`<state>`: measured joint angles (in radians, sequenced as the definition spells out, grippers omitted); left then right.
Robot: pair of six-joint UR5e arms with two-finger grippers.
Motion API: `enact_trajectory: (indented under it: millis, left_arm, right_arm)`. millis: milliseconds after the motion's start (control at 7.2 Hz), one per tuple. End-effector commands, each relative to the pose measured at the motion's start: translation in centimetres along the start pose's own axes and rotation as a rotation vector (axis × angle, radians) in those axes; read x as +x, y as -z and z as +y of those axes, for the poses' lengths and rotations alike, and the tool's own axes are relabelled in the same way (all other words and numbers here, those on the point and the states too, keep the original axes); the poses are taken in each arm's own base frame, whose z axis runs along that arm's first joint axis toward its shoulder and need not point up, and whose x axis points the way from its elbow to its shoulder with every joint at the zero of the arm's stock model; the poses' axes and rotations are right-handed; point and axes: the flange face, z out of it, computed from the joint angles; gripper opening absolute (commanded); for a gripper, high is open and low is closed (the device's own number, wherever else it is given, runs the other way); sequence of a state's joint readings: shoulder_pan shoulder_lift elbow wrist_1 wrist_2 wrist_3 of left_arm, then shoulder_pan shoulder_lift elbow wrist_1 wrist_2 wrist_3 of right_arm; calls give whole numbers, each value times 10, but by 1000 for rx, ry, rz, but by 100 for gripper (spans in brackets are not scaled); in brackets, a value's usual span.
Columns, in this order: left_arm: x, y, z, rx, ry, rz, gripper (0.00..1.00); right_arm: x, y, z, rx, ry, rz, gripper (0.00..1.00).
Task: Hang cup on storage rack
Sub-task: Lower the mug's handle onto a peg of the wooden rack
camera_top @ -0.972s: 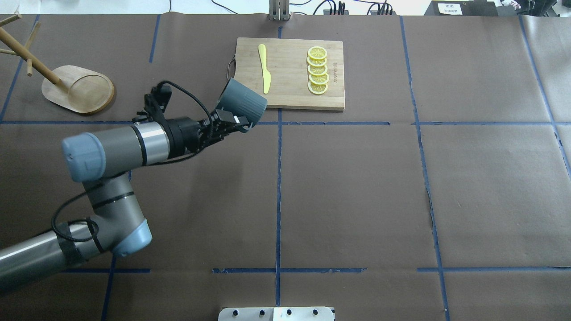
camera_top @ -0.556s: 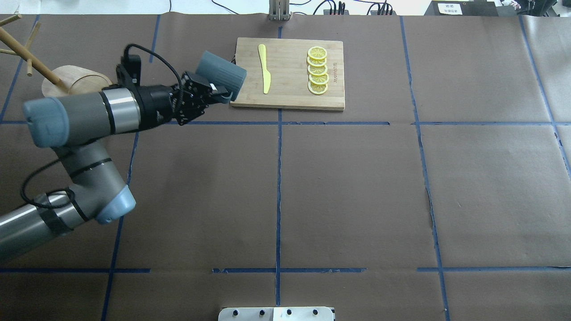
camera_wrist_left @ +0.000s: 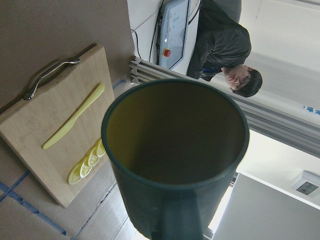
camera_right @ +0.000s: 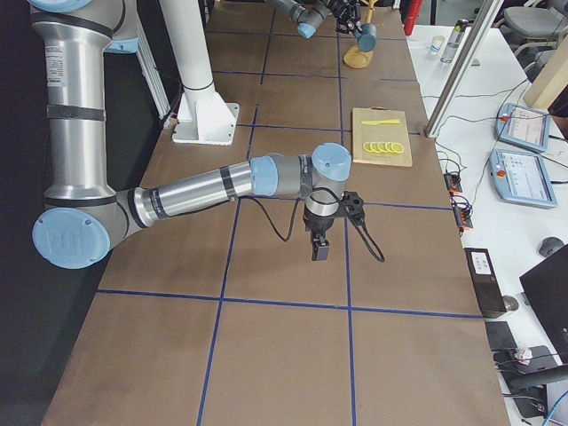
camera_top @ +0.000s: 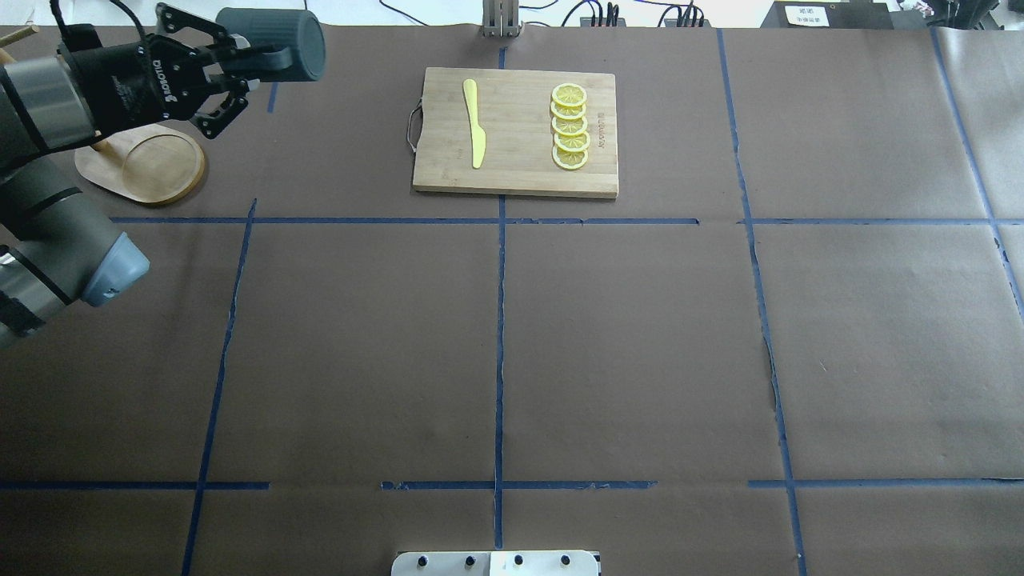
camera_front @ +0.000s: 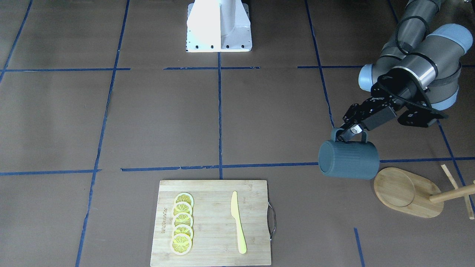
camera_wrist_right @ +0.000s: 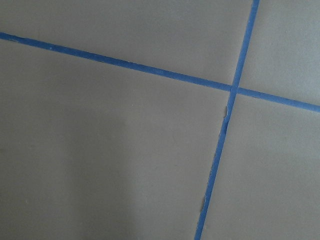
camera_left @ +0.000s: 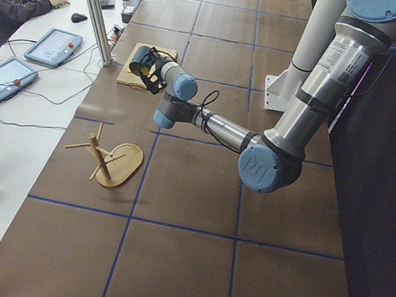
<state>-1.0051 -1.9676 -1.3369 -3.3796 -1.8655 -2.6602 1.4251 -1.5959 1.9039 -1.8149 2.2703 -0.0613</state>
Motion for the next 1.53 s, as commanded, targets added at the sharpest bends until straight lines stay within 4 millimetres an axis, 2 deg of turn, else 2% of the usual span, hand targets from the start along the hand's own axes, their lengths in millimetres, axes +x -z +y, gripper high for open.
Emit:
enact_trajectory:
  millis: [0,139,278,556,833,1389]
  left_arm:
    - [17,46,-62,22,50,80,0]
    - [30,60,-75,49,60,91,0]
    - [32,76,-89,69,107,81,0]
    - [26,115,-109,104,107,94,0]
    - [1,139,-144,126,116,91,0]
    - [1,164,-165,155,137,112,0]
  right_arm:
    - [-1,1,-1,3,2,0,100]
    - [-1,1,-1,3,2,0,100]
    - [-1,2,-1,4,3,0,100]
    - [-2,3,-2,6,5,0,100]
    - [-3,4,-2,9,9,1,100]
    - [-3,6,-3,33,27,4,100]
